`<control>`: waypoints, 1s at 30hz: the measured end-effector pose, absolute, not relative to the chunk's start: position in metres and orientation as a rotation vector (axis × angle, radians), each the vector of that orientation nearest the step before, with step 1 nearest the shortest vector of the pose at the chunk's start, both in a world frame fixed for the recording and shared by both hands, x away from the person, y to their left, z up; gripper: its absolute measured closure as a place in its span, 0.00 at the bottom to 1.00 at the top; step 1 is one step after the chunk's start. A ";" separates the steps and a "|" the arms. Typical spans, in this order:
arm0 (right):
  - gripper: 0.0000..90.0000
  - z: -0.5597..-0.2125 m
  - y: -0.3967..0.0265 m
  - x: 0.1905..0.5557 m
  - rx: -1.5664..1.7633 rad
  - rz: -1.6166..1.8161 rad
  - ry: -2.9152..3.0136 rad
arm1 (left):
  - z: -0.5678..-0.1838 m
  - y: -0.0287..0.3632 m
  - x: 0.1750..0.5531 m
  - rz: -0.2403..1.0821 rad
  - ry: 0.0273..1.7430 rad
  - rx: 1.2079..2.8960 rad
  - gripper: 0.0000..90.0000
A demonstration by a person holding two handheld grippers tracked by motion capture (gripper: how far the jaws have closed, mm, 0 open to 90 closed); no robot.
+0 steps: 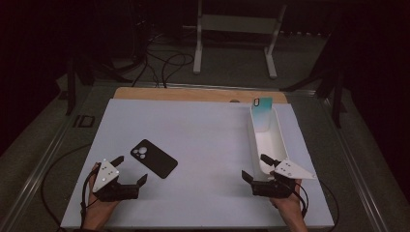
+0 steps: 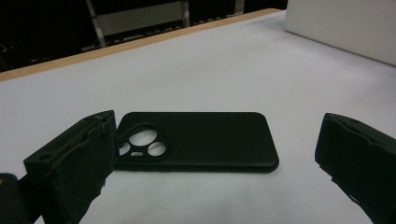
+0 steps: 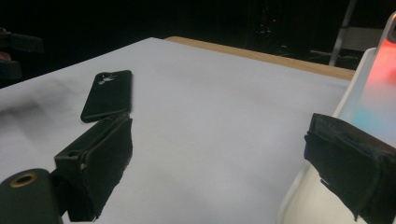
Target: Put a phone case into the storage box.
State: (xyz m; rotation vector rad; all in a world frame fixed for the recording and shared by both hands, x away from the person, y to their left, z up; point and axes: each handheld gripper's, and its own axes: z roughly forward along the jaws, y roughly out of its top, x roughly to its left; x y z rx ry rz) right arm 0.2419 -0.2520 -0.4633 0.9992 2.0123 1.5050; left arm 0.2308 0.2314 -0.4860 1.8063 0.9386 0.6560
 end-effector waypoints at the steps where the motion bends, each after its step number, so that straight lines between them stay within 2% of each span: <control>1: 0.09 -0.463 -0.252 0.242 0.999 1.511 2.010 | -0.486 0.231 0.231 0.657 0.939 1.806 0.00; 13: 0.09 -0.442 -0.240 0.254 0.996 1.459 2.103 | -0.485 0.229 0.231 0.658 0.928 1.812 0.00; 30: 0.09 -0.401 -0.192 0.283 0.943 1.363 2.261 | -0.485 0.228 0.230 0.662 0.924 1.817 0.00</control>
